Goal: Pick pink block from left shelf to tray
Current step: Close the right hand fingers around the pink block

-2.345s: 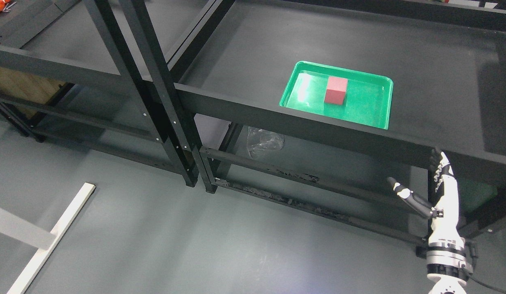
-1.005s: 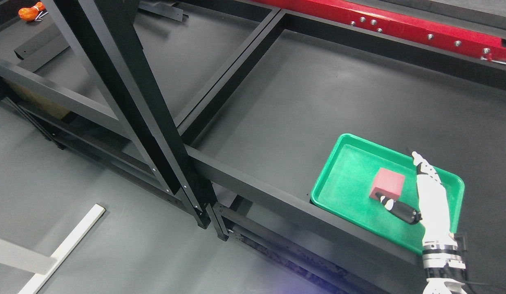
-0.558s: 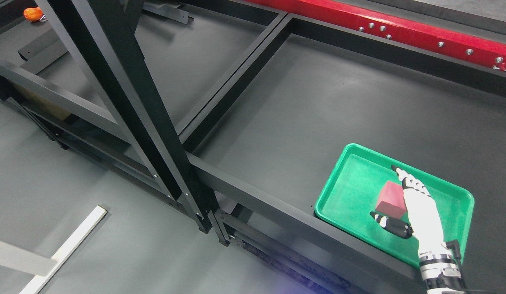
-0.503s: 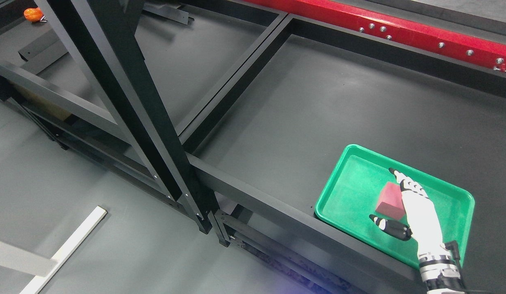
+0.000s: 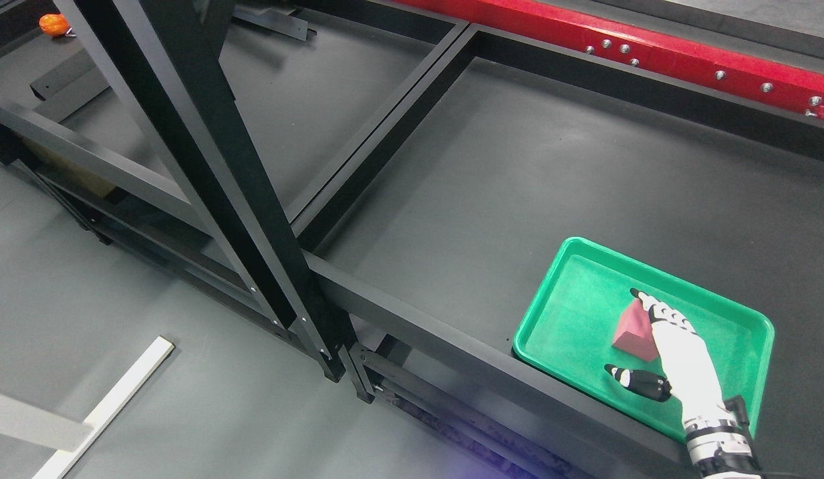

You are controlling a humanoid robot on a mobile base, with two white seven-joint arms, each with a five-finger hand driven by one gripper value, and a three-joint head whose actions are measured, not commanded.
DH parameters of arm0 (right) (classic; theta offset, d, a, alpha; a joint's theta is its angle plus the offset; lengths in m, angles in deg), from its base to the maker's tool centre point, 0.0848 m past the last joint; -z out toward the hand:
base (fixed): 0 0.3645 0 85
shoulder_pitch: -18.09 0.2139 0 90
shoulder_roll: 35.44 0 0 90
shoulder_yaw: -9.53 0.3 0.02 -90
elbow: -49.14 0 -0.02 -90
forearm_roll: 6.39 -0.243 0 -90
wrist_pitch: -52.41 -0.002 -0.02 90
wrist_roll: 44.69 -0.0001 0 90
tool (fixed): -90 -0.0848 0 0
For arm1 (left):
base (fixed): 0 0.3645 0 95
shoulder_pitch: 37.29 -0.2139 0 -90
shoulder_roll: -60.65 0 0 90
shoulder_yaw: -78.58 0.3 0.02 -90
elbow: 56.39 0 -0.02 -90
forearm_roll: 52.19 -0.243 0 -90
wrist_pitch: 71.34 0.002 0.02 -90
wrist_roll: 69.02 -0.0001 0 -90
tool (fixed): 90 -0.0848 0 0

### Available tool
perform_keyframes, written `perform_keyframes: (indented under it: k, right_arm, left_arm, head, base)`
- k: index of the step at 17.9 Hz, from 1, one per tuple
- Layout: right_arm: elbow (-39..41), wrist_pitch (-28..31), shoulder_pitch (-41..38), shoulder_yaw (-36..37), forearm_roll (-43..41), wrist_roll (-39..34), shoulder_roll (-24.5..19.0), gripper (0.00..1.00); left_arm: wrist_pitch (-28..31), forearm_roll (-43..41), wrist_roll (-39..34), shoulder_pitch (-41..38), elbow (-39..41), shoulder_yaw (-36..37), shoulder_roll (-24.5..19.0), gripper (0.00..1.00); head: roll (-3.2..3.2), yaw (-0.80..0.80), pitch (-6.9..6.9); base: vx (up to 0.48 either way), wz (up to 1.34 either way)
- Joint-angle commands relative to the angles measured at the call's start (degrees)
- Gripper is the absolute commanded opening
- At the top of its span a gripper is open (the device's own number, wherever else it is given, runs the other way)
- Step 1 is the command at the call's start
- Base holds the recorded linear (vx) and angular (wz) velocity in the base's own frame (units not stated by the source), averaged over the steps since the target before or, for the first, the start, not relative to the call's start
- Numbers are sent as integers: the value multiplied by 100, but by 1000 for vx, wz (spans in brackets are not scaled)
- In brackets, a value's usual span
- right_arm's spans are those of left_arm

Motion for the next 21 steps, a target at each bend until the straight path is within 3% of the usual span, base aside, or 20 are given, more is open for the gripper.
perform_keyframes:
  k: [1, 21]
  right_arm:
    - [-41, 16, 124, -37, 27, 29, 105, 99]
    - [-955, 25, 538, -231, 141, -6, 201, 97]
  left_arm:
    - [-4, -9, -4, -52, 0, 0, -100, 100]
    - [-4, -9, -4, -52, 0, 0, -100, 100]
  head:
    - [0, 0, 0]
    - [0, 0, 0]
  base:
    - [0, 0]
    - [0, 0]
